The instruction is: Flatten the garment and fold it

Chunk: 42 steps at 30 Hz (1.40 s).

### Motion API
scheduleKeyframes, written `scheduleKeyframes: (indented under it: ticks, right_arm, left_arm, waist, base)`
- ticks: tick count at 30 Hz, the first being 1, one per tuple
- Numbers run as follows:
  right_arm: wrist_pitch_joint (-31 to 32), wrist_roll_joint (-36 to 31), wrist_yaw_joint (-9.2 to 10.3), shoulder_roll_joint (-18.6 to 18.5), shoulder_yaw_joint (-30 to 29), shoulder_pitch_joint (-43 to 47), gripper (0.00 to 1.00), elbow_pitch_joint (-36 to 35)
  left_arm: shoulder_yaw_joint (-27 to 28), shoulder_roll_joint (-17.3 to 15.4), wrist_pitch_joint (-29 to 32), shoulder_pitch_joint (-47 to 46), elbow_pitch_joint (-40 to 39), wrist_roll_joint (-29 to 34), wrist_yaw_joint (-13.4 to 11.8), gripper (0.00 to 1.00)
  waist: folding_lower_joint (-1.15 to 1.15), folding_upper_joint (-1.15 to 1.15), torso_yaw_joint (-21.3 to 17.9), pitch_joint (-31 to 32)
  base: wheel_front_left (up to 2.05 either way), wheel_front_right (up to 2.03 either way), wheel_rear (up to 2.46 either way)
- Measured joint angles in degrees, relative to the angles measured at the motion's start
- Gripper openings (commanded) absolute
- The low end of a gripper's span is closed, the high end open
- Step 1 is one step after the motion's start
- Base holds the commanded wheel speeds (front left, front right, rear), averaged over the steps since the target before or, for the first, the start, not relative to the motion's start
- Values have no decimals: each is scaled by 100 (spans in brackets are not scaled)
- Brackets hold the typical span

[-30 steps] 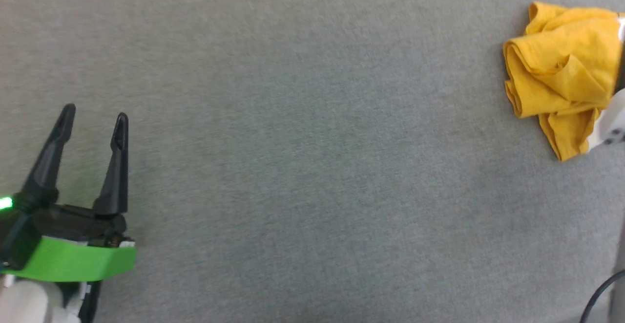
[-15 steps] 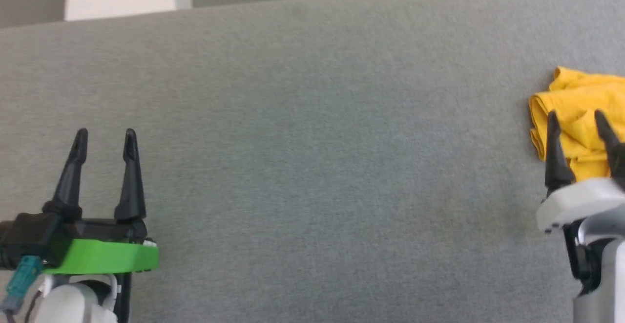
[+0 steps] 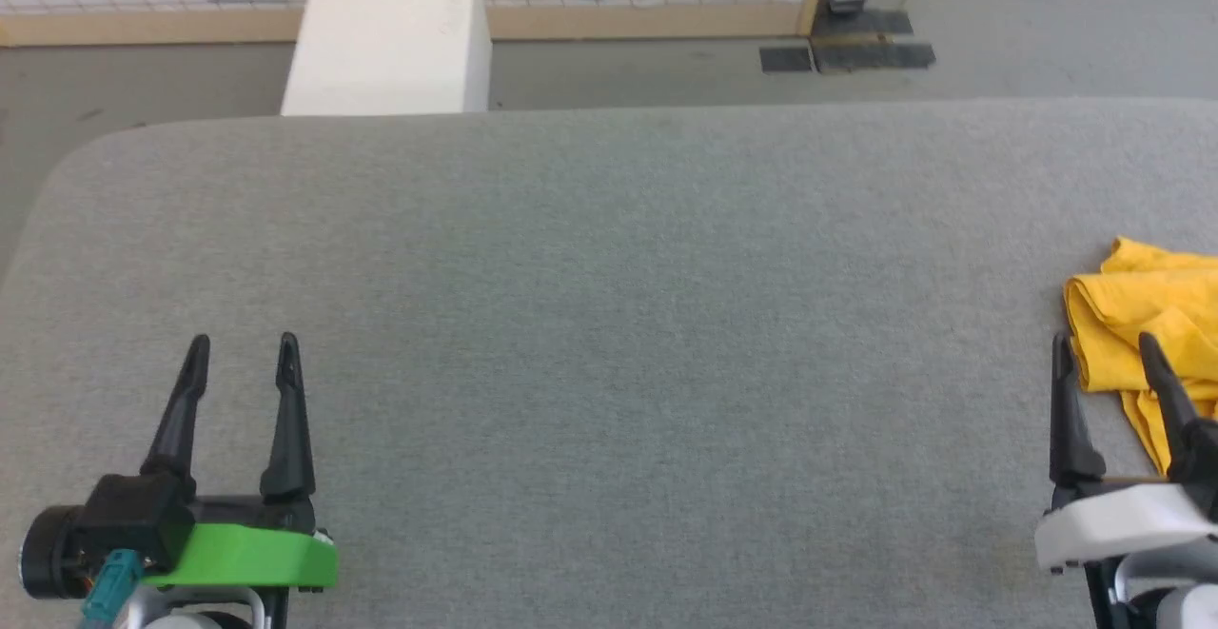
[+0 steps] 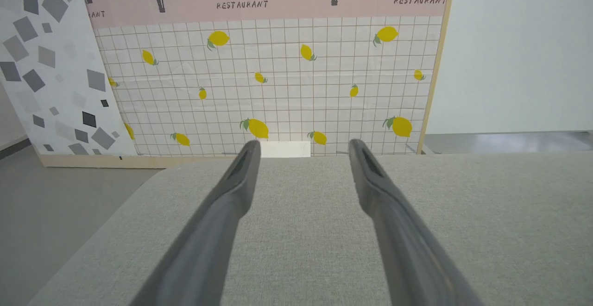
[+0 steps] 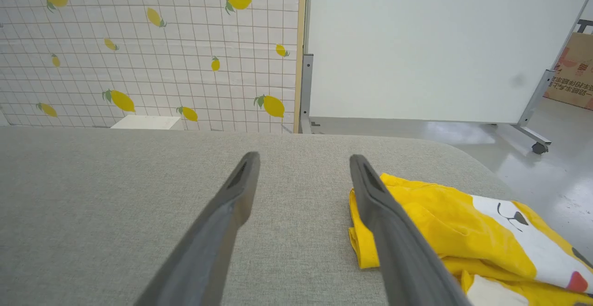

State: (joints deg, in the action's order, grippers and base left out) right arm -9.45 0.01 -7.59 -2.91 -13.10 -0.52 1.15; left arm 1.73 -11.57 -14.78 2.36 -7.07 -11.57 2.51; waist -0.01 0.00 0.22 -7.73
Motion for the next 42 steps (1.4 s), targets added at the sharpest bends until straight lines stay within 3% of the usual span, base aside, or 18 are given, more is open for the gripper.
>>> scheduleKeyframes:
  ticks: [18,42]
  right_arm:
    - [-427,-178,0,1,203,334,100,572]
    - [-521,-96,0,1,292,342,100,748]
  left_arm:
    - [248,483,0,315,288,267,300,100]
    - [133,560,0,339,469,221,456,100]
  waist:
    - [0,0,140,377]
    - [0,0,100,182]
  base:
    - [0,0,0]
    - [0,0,0]
